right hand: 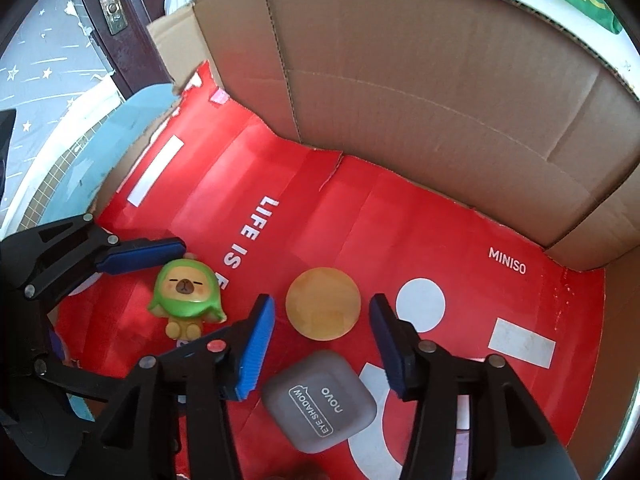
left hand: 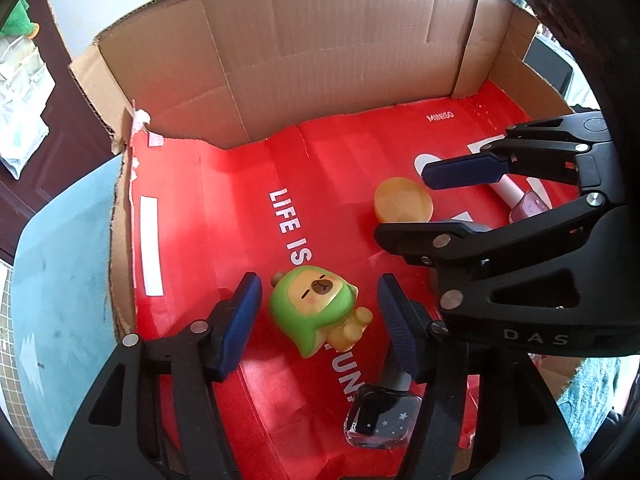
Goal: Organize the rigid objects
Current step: 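Withdraw both tools from the box back over the table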
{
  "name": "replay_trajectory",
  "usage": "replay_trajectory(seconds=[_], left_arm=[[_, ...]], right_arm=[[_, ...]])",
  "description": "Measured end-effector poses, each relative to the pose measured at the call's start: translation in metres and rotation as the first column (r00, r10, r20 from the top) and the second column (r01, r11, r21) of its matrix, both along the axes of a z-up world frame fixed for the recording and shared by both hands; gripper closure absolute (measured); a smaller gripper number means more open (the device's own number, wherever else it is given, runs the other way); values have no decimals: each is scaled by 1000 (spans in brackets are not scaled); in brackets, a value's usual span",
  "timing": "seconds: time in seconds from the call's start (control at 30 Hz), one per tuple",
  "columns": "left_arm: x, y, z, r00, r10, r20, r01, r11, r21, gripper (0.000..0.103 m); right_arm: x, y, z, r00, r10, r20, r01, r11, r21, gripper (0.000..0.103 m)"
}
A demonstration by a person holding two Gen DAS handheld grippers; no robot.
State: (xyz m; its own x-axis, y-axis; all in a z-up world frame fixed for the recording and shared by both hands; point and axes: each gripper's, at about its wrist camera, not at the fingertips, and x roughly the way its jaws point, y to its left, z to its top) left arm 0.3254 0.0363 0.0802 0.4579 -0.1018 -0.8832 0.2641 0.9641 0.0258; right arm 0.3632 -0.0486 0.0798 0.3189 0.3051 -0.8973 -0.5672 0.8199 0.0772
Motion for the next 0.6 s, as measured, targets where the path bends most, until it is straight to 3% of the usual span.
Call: replay_trajectory(seconds=[0.1,0.23,0.6], left_arm=[[-6,1,6,1000,11,20,-10,1000,-6,42],[-21,3,21,997,31,68,-30,999,-20,32],[-83,11,74,967,113,227,-75,983,-168,25]], right_arm=[[-5,-4,9,1000,-3,10,2,1000,16,47],[-15,-14,27,999,-21,36,20,999,40,46],[-78,-68,106,974,-100,206,71,987,144,22]])
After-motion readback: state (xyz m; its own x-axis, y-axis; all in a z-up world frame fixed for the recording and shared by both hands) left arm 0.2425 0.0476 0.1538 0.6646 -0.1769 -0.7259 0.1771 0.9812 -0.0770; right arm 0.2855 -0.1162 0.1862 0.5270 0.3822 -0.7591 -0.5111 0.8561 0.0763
